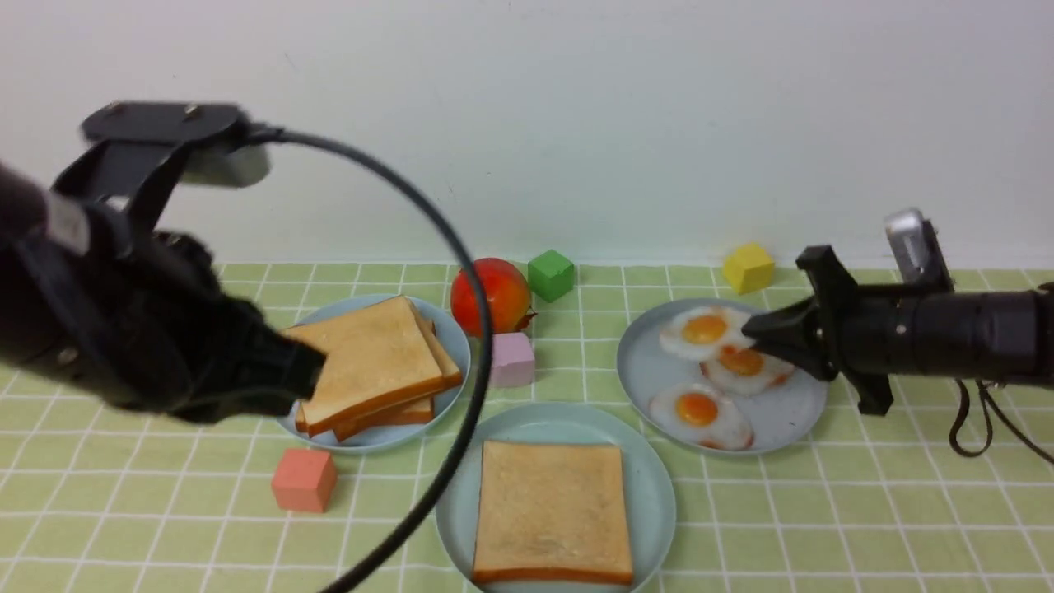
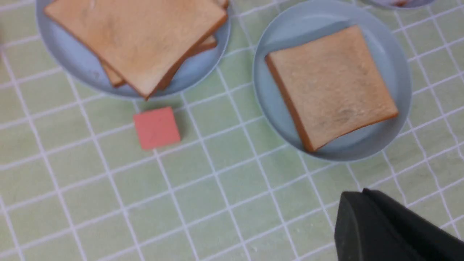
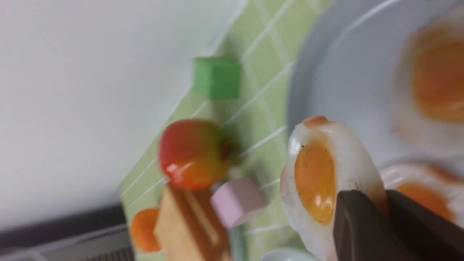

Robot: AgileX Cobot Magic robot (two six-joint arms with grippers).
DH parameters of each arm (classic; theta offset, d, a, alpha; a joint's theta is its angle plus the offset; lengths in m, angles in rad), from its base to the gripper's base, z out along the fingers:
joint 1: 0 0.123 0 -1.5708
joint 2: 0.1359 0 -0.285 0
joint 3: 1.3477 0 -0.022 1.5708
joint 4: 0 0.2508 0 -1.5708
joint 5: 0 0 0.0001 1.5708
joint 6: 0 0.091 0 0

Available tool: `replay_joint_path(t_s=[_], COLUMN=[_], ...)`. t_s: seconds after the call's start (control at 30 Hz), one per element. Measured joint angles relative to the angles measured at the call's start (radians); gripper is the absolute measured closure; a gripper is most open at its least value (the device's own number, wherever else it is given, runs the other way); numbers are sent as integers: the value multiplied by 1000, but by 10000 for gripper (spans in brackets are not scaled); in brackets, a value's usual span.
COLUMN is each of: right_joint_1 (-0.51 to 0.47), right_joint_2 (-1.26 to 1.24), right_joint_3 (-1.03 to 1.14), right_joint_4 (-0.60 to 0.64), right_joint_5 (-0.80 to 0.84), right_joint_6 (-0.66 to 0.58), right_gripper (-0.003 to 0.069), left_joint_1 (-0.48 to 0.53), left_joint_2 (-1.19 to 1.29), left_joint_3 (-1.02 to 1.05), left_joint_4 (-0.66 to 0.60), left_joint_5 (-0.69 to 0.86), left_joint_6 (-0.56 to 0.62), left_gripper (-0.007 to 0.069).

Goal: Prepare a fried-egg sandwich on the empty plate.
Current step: Use the right arm to place the fried egg on the slice of bread in the middle, then use the left arm to grab a slice of bread

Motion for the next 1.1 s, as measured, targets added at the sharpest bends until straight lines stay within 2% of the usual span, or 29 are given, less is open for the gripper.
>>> replay_joint_path(t_s=[0.07,0.17,0.33,0.43,0.47,0.6,0.7,0.77,0.9,0.93,0.97,1.07,1.1], right_joint_1=[27,108,242,322,325,343,343,343,343,343,345,345,344], right_joint_2=[-36,-53,-40,8,11,99,148,155,135,132,96,-4,-39], right_joint_3=[0,0,0,0,0,0,0,0,-1,-1,-1,0,-2], right_joint_4=[-23,-59,-103,-113,-113,-113,-110,-123,-198,-203,-265,-370,-394], right_joint_5=[48,103,127,90,83,45,49,49,45,44,25,-19,-21], right_joint_6=[6,-22,-73,-81,-83,-78,-49,-42,-39,-39,-35,-9,-4], right_gripper=[583,583,583,583,583,583,571,542,414,405,326,215,198], left_joint_1=[0,0,0,0,0,0,0,0,0,0,0,0,0], left_joint_2=[-42,-75,-80,-80,-80,-82,-83,-83,-83,-83,-83,-83,-83], left_joint_3=[63,151,251,313,315,342,349,350,350,350,350,350,350], left_joint_4=[32,46,-25,-143,-149,-286,-340,-350,-355,-356,-356,-348,-340], left_joint_5=[-8,-41,-87,-132,-137,-159,-163,-166,-190,-190,-210,-265,-278], left_joint_6=[-56,-77,-60,30,36,213,281,293,297,297,292,248,229], left_gripper=[638,638,638,638,638,638,637,637,636,636,634,633,631])
